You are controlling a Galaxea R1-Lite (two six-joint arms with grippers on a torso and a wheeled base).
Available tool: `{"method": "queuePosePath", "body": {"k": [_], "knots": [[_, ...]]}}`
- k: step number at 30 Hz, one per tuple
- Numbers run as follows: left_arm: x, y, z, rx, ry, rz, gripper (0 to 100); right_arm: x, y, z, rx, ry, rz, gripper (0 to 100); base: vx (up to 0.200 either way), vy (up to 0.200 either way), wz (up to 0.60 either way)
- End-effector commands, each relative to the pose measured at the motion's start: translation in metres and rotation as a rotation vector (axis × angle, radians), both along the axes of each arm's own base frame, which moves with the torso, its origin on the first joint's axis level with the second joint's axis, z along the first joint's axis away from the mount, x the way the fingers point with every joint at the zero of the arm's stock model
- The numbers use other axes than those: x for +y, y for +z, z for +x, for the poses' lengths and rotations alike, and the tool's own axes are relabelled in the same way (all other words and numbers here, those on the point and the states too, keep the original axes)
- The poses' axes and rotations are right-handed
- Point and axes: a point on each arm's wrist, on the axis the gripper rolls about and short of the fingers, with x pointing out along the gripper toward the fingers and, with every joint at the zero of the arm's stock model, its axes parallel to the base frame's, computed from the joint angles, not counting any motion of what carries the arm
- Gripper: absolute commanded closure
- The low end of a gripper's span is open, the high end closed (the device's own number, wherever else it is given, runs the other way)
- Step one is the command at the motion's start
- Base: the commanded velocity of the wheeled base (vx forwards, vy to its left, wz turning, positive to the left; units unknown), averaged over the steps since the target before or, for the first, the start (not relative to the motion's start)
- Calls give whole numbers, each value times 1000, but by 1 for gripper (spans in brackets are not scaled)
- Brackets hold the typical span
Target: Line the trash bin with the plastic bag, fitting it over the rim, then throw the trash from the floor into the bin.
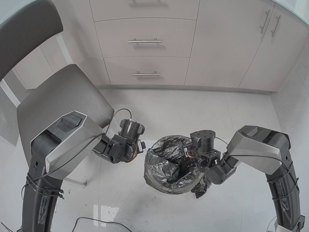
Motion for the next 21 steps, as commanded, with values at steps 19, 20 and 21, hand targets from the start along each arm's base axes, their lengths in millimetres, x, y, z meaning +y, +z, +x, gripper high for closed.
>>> {"method": "queuePosePath", "body": {"k": [19,20,21], "knots": [[0,-1,0,2,1,-1,0,-38,51,-27,-20,-47,20,0,0,0,0],[0,-1,0,2,1,-1,0,-54,50,-20,-16,-90,18,0,0,0,0],[0,-1,0,2,1,-1,0,-69,49,-13,-15,-127,17,0,0,0,0]]}}
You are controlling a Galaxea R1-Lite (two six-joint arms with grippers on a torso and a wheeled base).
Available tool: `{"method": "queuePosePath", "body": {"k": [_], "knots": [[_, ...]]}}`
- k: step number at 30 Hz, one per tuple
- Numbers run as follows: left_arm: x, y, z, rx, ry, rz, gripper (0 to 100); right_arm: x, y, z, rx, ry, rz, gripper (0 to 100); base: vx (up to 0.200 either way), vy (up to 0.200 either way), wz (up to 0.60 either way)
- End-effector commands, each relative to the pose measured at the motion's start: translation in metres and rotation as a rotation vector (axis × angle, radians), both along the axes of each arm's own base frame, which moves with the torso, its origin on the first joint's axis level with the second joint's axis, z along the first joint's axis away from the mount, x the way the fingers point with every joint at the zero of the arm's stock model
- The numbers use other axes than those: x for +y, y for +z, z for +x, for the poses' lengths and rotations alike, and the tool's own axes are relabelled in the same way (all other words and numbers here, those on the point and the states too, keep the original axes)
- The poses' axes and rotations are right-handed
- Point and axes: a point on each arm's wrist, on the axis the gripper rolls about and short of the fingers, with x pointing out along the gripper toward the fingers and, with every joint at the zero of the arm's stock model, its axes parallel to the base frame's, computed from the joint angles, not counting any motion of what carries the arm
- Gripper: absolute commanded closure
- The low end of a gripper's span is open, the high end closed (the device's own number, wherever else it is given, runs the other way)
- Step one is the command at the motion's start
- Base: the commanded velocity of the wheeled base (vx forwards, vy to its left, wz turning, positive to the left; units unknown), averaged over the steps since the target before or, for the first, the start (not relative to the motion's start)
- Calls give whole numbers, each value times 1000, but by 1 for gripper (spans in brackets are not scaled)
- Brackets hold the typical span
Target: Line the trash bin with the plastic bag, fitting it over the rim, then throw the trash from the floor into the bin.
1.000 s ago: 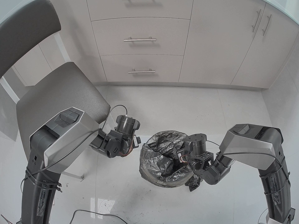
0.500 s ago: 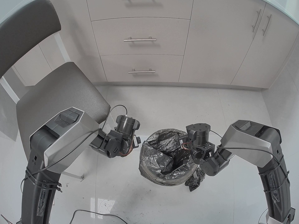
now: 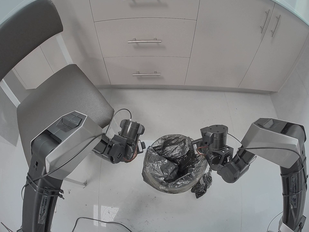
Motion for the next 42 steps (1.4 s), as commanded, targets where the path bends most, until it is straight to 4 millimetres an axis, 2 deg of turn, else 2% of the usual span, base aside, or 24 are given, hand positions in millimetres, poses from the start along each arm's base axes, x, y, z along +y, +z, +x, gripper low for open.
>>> {"method": "queuePosePath", "body": {"k": [1,2,3,5,7,9,10,11,14,18,23,24,25,26,27,28,29,30,31,34,35,36,42], "knots": [[-1,0,0,0,-2,0,0,-57,15,15,-14,-135,9,0,0,0,0],[-1,0,0,0,-2,0,0,-70,15,21,-15,-168,10,0,0,0,0],[-1,0,0,0,-2,0,0,-70,15,21,-15,-168,10,0,0,0,0],[-1,0,0,0,-2,0,0,-107,9,38,7,-231,55,0,0,0,0],[-1,-1,-1,2,-1,0,0,-120,4,48,43,-253,108,0,0,0,0],[-1,-2,-1,4,-2,1,0,-125,2,52,61,-261,137,0,0,0,0],[-1,-1,-2,5,-4,2,0,-133,-4,67,98,-276,215,0,0,0,0],[-1,-1,-2,5,-3,0,0,-133,-4,68,98,-275,220,0,0,0,0],[0,-2,-2,10,-9,-6,0,-153,-11,107,151,-313,317,0,0,0,0],[-1,-5,-2,23,-25,-67,0,-159,-25,138,213,-355,376,0,0,0,0],[3,-8,-2,83,-80,-200,0,-156,-39,162,273,-354,415,0,0,0,0],[2,-10,-2,97,-98,-221,0,-157,-58,166,331,-359,409,0,0,0,0],[2,-9,-2,96,-101,-219,0,-160,-77,163,392,-377,396,0,0,0,0],[2,-9,-2,96,-101,-219,0,-160,-77,163,392,-377,396,0,0,0,0],[2,-11,-2,98,-103,-210,0,-164,-140,144,608,-432,345,0,0,0,0],[2,-12,-3,99,-105,-209,0,-165,-160,136,684,-448,325,0,0,0,0],[2,-12,-3,99,-105,-207,0,-166,-194,120,815,-478,292,0,0,0,0],[2,-12,-3,99,-105,-207,0,-165,-198,117,833,-480,287,0,0,0,0],[1,-14,-3,99,-108,-203,0,-164,-222,98,979,-505,245,0,0,0,0],[0,-14,-3,100,-111,-202,0,-160,-225,85,1125,-504,266,0,0,0,0],[0,-14,-3,100,-111,-202,0,-160,-225,85,1125,-504,266,0,0,0,0],[0,-14,-3,99,-111,-200,0,-152,-226,85,1136,-489,372,0,0,0,0],[-1,-15,-3,94,-115,-203,0,-152,-225,86,1122,-501,394,0,0,0,0]]}}
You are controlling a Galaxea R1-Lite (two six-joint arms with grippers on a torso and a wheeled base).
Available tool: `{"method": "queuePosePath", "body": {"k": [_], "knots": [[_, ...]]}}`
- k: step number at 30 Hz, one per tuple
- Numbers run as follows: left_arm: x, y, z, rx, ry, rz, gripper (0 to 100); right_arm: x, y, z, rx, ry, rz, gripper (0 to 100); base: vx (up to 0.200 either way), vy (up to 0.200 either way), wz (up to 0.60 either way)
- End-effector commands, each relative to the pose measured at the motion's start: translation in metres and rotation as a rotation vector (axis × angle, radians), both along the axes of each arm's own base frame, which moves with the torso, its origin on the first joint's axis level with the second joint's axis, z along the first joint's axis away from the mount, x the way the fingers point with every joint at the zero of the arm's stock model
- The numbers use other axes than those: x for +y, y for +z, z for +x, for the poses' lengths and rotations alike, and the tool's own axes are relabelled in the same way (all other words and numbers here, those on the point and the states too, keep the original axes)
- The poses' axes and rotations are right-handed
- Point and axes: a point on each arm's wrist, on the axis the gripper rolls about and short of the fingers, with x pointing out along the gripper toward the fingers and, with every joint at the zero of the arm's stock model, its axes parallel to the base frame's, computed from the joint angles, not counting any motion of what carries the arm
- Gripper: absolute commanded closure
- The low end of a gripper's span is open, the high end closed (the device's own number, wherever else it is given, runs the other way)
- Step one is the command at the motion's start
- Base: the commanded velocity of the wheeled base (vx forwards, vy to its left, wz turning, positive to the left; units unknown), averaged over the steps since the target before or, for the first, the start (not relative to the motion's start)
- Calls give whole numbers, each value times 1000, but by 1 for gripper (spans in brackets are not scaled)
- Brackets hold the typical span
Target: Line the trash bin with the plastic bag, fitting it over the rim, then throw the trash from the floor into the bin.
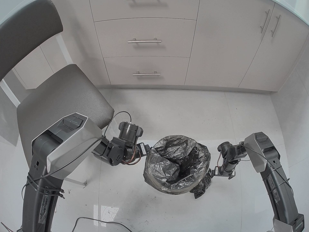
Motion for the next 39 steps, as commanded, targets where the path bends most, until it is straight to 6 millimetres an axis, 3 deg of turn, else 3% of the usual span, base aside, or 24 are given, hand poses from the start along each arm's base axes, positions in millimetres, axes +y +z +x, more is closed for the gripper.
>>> {"method": "queuePosePath", "body": {"k": [1,7,16,25,30,39], "knots": [[-1,-5,-1,10,-10,-5,0,2,-40,-12,57,-31,45,0,0,0,0],[-1,-5,-1,9,-16,1,0,1,-40,-11,45,-38,41,0,0,0,0],[-1,-5,-1,9,-16,1,0,-19,-39,-8,25,-82,-26,0,0,0,0],[-1,-5,-1,7,-16,0,0,-9,-37,-7,12,-90,-22,0,0,0,0],[-1,-5,-1,8,-17,-1,0,-11,-16,4,-57,-90,-20,0,0,0,0],[-1,-5,-1,7,-16,0,0,-23,52,27,-212,-128,0,0,0,0,0]]}}
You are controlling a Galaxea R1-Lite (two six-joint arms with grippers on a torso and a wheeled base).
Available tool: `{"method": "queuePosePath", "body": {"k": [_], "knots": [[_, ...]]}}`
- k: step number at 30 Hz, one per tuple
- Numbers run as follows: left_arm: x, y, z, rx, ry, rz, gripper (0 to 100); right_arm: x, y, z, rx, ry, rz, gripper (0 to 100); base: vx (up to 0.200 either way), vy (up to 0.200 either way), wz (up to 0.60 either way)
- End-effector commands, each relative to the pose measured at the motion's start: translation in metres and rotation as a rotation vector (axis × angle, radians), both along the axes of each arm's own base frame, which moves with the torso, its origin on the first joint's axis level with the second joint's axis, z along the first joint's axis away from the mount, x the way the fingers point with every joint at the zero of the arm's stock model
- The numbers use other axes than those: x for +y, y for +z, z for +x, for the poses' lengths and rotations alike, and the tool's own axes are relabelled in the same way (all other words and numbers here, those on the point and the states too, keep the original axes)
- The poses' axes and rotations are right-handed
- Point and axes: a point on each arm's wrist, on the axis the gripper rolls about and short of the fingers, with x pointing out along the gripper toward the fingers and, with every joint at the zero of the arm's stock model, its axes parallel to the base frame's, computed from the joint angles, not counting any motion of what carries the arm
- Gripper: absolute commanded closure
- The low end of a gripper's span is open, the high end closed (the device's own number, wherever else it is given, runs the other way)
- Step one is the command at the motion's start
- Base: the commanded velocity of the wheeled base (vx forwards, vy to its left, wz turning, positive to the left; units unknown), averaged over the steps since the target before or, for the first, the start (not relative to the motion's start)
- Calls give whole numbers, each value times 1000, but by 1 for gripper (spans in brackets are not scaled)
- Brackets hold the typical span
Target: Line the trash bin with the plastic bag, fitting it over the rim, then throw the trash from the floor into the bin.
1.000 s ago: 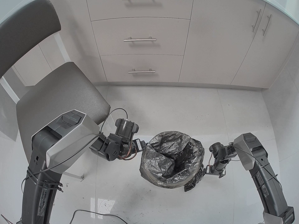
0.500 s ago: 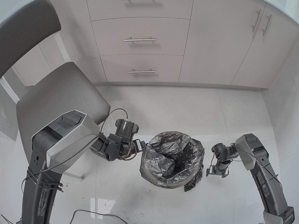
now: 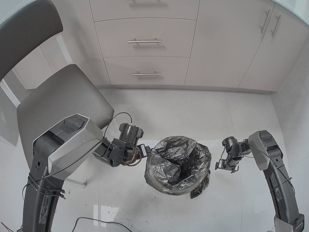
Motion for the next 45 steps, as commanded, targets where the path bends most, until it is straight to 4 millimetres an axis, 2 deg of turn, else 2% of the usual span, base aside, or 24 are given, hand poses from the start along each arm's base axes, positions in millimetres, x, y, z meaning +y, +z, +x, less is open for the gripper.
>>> {"method": "queuePosePath", "body": {"k": [1,6,13,19,23,32,45], "knots": [[0,0,0,0,0,0,0,-3,43,12,-93,-13,9,0,0,0,0],[0,0,0,0,0,0,0,15,66,16,-139,-44,77,0,0,0,0],[0,-2,-1,4,-4,7,0,37,68,14,-134,-79,195,0,0,0,0],[1,-2,-1,6,-4,7,0,38,65,11,-97,-136,260,0,0,0,0],[0,-2,-1,3,-5,7,0,47,62,8,-70,-181,333,0,0,0,0],[0,-1,-1,-1,-5,5,0,71,40,-3,27,-170,381,0,0,0,0],[0,-2,-1,-2,-13,12,0,77,-3,-16,111,-172,377,0,0,0,0]]}}
